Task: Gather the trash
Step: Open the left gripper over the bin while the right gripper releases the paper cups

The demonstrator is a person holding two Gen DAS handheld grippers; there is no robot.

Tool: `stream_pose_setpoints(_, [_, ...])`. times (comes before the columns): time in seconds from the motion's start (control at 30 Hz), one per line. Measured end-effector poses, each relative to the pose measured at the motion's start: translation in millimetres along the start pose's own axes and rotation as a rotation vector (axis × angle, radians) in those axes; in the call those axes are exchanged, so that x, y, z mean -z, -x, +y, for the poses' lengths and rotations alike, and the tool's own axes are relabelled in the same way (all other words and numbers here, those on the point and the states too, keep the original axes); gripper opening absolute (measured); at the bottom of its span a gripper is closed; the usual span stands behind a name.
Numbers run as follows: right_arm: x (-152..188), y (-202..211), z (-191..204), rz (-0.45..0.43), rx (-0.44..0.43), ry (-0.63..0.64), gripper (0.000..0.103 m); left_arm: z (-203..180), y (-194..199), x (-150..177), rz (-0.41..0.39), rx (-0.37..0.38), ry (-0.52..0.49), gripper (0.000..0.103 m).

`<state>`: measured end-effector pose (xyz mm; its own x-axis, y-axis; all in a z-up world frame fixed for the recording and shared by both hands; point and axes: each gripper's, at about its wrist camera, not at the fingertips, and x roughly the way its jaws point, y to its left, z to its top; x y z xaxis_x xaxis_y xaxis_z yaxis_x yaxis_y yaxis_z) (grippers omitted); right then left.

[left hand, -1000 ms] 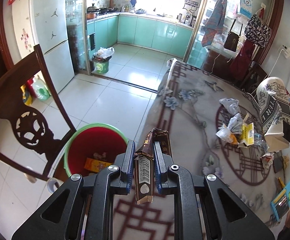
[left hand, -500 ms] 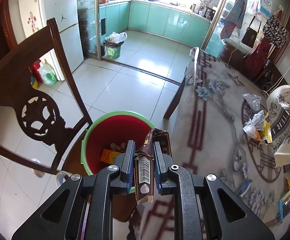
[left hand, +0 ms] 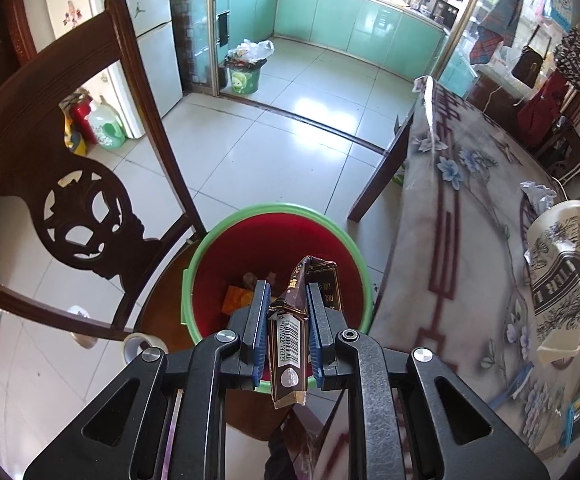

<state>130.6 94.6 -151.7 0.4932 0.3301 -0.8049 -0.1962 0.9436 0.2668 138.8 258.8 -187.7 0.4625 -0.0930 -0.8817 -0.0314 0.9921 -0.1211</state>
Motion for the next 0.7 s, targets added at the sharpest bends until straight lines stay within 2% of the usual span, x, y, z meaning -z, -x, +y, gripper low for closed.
stream_pose_setpoints(0.17, [-7,-50,6,0.092,-0.050,0.005,0.016,16,-14,-2,0.027,-0.009,0.041,0.017])
stream_pose_setpoints(0.33, [-10,-89,16,0.151,-0.051,0.044,0.016,28,-24,-2,0.045,-0.015,0.064,0.017])
stream_pose_setpoints(0.7, [-9,-117,20,0.182,-0.053,0.049,0.017,39,-37,-4,0.064,-0.046,0.082,0.017])
